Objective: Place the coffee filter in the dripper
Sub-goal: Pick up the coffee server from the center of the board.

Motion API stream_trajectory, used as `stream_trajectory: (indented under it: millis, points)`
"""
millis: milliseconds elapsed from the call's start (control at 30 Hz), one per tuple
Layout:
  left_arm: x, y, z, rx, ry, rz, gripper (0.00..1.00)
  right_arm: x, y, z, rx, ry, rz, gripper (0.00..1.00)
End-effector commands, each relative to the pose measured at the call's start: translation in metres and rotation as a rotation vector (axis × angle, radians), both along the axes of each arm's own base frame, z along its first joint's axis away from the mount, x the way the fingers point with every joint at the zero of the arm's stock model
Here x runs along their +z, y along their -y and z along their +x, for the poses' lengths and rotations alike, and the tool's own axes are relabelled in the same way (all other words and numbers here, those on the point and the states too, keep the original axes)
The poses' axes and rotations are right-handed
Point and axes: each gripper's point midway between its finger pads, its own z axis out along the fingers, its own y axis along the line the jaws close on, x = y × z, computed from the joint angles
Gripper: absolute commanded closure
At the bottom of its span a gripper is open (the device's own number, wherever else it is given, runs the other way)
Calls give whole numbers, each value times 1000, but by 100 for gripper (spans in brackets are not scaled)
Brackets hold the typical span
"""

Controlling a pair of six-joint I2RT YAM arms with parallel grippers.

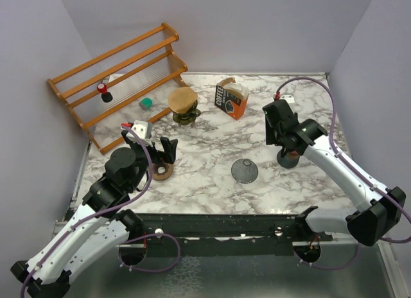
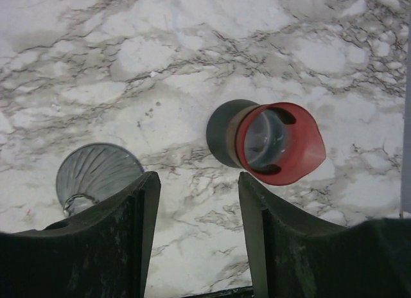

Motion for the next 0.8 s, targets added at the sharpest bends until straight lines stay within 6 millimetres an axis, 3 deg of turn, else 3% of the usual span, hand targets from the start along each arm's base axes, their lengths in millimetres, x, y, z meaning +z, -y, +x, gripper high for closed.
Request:
stream_trajectory:
  millis: [0,233,500,767]
  points:
    - [-2,2,0,-15,3,-6,1,-15,24,4,-60,-47,-25,42]
    - [-3,2,1,-13,1,-2,1,-33,42,13,-120,-66,37,44]
    - [-4,4,1,-20,-1,-2,1,-54,41,16,-140,-96,87,50]
    - [-2,4,-1,-25,6,-7,1,-76,53,21,-195,-129,70,53]
